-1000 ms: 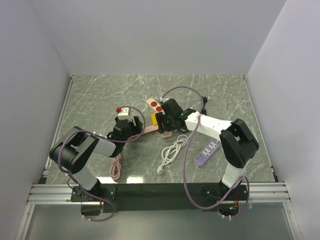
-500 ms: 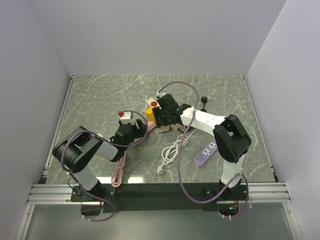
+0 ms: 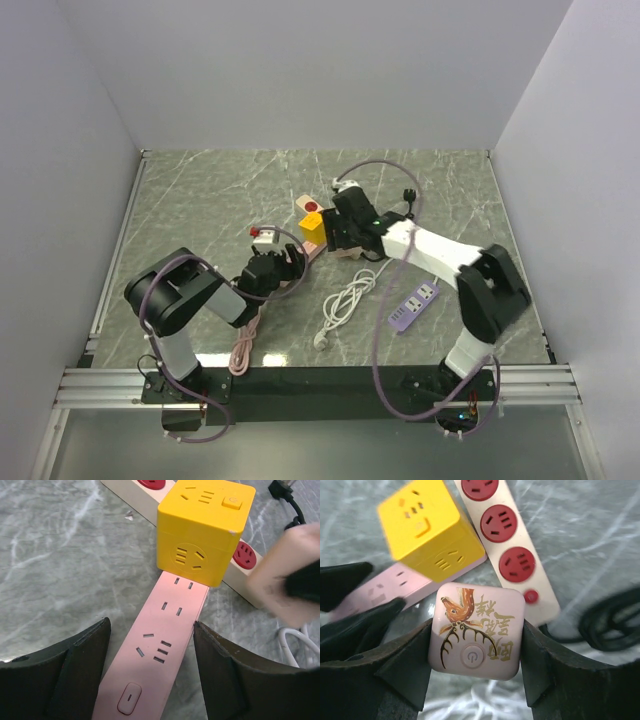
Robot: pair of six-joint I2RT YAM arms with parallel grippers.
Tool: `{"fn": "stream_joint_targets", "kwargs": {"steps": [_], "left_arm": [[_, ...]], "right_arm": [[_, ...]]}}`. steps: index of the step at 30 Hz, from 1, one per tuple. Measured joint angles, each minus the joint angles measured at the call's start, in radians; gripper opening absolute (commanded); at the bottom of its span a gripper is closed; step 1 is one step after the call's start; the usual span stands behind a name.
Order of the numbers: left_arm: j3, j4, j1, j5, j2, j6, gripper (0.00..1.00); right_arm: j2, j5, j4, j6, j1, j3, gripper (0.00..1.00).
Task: Insert the plug
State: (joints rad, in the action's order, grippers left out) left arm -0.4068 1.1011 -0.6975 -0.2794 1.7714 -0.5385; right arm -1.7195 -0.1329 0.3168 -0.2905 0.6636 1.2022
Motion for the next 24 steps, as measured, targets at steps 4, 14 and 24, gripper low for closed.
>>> {"fn": "stream_joint_targets", "kwargs": {"steps": [4, 14, 24], "left_arm": [[-0.005, -0.009, -0.023, -0.014, -0.002, 0.003, 0.74], [0.068, -0.074, -0.042, -0.006, -0.188, 0.033, 0.77], [0.172, -0.21, -0.048, -0.111, -0.5, 0.034, 0.77]], "right_arm": [[0.196, -0.012, -0.005, 0.004, 0.0, -0.083, 0.0], [0.358, 0.093, -0.159, 0.074, 0.002, -0.165, 0.0], [0.256, 0.29, -0.307, 0.172, 0.01, -0.196, 0.0]]}}
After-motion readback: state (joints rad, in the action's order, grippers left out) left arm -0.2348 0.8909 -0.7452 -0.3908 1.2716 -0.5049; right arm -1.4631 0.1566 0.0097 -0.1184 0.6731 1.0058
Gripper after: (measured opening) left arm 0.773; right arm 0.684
